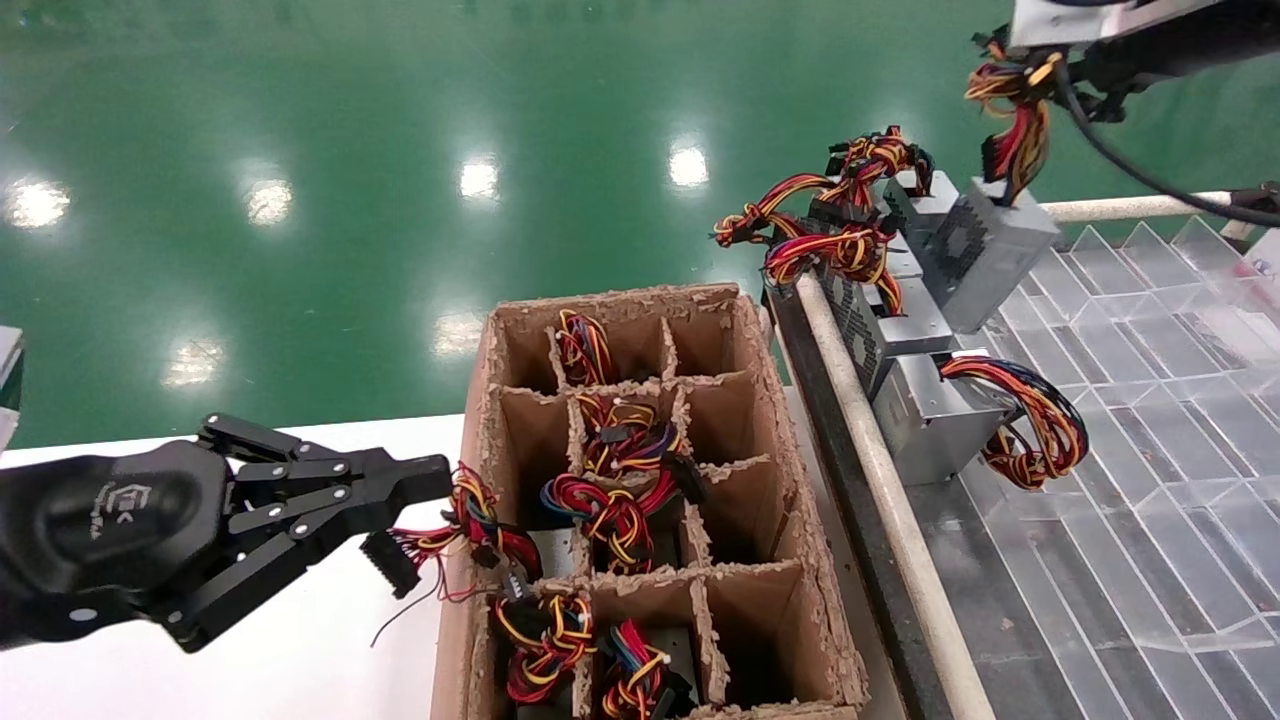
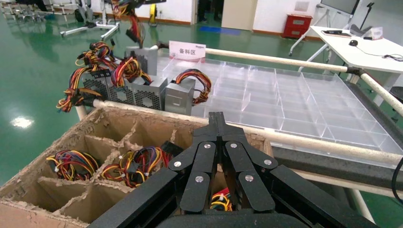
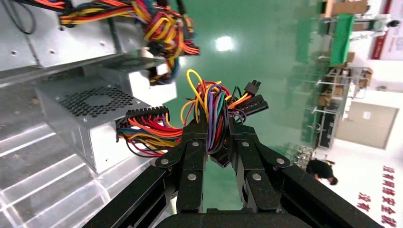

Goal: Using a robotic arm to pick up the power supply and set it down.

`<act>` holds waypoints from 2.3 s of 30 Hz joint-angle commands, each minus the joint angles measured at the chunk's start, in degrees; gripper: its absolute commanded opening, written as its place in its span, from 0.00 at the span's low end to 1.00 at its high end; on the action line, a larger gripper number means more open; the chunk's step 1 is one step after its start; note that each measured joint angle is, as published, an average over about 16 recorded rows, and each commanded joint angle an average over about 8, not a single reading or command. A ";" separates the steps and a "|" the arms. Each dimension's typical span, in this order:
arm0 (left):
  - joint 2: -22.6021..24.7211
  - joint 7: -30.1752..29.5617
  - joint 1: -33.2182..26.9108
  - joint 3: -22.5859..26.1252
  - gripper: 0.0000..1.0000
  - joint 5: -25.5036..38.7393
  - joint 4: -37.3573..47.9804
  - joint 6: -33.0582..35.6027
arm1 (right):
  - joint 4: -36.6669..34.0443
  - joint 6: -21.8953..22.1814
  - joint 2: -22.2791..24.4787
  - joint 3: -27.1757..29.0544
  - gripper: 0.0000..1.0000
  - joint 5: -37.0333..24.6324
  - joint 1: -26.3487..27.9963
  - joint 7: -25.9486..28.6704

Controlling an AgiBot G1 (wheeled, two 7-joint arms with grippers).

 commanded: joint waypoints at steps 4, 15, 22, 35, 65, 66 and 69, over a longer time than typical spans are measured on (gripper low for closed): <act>0.00 0.00 0.00 0.00 0.00 0.00 0.00 0.00 | -1.74 -0.18 -1.25 0.26 0.00 0.79 -0.77 -1.48; 0.00 0.00 0.00 0.00 0.00 0.00 0.00 0.00 | -3.44 -1.16 -3.66 0.58 0.00 2.32 -3.59 -3.53; 0.00 0.00 0.00 0.00 0.00 0.00 0.00 0.00 | -4.47 -0.62 -5.08 0.33 0.45 1.97 -3.84 -3.47; 0.00 0.00 0.00 0.00 0.00 0.00 0.00 0.00 | -5.44 0.80 -5.85 1.24 1.00 3.03 -3.02 -3.91; 0.00 0.00 0.00 0.00 0.00 0.00 0.00 0.00 | -3.13 -0.85 -5.13 2.62 1.00 5.02 -1.45 -3.82; 0.00 0.00 0.00 0.00 0.00 0.00 0.00 0.00 | -2.72 -0.97 -4.92 2.90 1.00 5.34 -1.76 -3.63; 0.00 0.00 0.00 0.00 0.00 0.00 0.00 0.00 | -1.14 -1.75 -4.06 4.24 1.00 6.78 -3.46 -2.84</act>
